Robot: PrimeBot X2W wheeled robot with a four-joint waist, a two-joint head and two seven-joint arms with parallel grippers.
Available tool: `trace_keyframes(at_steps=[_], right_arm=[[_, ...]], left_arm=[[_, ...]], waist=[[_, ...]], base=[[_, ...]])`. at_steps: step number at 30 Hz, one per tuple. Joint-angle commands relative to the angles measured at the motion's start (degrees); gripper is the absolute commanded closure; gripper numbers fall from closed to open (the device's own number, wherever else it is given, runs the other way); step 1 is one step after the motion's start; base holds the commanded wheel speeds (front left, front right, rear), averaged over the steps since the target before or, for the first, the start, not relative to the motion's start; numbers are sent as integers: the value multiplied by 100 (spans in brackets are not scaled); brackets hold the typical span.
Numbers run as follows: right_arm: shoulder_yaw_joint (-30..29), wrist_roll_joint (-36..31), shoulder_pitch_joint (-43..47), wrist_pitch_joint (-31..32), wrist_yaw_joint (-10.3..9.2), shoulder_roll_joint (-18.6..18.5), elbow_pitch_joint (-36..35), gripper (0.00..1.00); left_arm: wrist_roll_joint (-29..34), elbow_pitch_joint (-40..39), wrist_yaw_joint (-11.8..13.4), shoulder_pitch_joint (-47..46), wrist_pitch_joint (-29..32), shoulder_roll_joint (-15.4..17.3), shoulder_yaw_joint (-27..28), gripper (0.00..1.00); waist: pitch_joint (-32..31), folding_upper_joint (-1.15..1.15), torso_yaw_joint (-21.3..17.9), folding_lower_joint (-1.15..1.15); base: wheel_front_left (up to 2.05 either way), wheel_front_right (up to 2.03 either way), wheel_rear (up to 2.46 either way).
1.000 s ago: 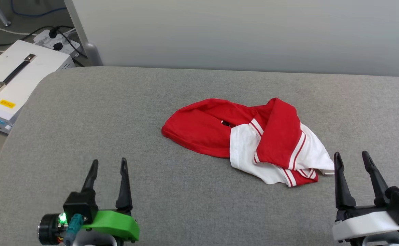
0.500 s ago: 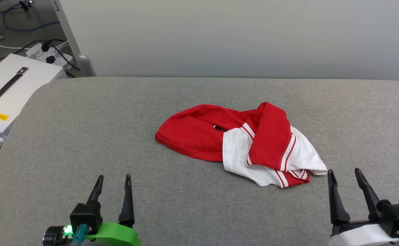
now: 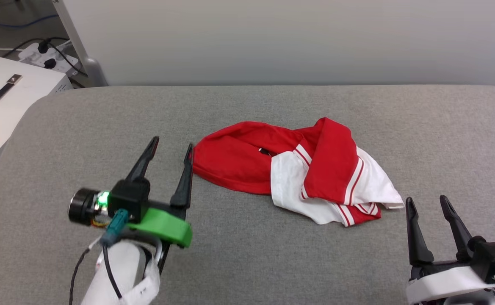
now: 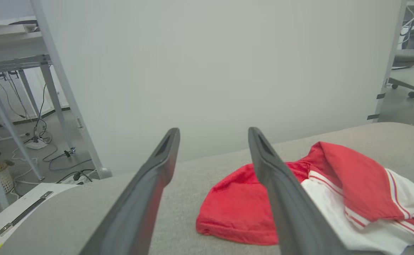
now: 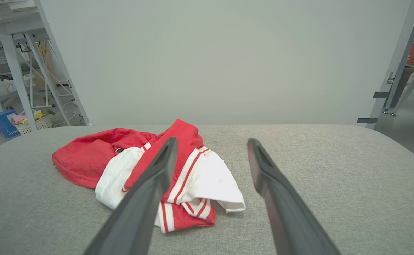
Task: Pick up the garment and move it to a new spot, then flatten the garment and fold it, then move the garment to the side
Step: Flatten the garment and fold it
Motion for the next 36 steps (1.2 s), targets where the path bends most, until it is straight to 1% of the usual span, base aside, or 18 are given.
trace_keyframes(at_steps=[1, 3, 6, 9, 11, 13, 14, 19, 23, 27, 29, 31, 36], right_arm=[[6, -5, -145, -27, 21, -5, -39, 0], [-22, -2, -236, -27, 21, -5, -56, 0], [-67, 12, -360, -27, 21, -5, -73, 0], [-70, 16, -474, -27, 21, -5, -85, 0], [-65, 17, -554, -27, 21, -5, -91, 0], [-63, 21, -666, -27, 21, -5, -99, 0], [-67, 26, -709, -27, 21, -5, -104, 0], [-76, 77, -917, -27, 21, -5, -122, 0], [-39, 7, -1074, -27, 21, -5, -142, 0], [20, -60, -1240, -27, 21, -5, -183, 0], [32, -43, -1314, -27, 21, -5, -196, 0], [47, -25, -1388, -27, 21, -5, -207, 0], [61, 20, -1534, -27, 21, -5, -215, 0]], left_arm=[[-80, 57, -65, -324, -34, 13, -56, 0], [-226, 136, -129, -803, -15, 26, -207, 0], [-520, 317, -178, -1515, 368, 72, -653, 0], [-984, 420, -185, -2153, 961, 288, -1457, 0], [-1403, 463, -186, -2575, 1400, 477, -1987, 0], [-1977, 532, -187, -2978, 1986, 667, -2580, 0], [-2173, 542, -187, -3141, 2156, 736, -2748, 0], [-3136, 644, -188, -3876, 3402, 1121, -4016, 0], [-3784, 607, -188, -4316, 4074, 1328, -4923, 0], [-4184, 637, -188, -4671, 4569, 1488, -5796, 0], [-4257, 681, -188, -4801, 4681, 1533, -6071, 0], [-4215, 750, -188, -4859, 4764, 1569, -6232, 0], [-4052, 1030, -189, -4692, 4949, 1593, -6329, 0]], waist=[[156, 0, -109, 0], [269, 0, -189, 0], [449, 0, -313, 0], [632, 0, -431, 0], [772, 0, -506, 0], [919, 0, -595, 0], [982, 0, -630, 0], [1320, 0, -798, 0], [1596, 0, -920, 0], [1861, 0, -1022, 0], [1984, 0, -1071, 0], [2105, 0, -1130, 0], [2332, 0, -1249, 0]], base=[[0, 0, 0], [0, 0, 0], [0, 0, 0], [0, 0, 0], [0, 0, 0], [0, 0, 0], [0, 0, 0], [0, 0, 0], [0, 0, 0], [0, 0, 0], [0, 0, 0], [0, 0, 0], [0, 0, 0]])
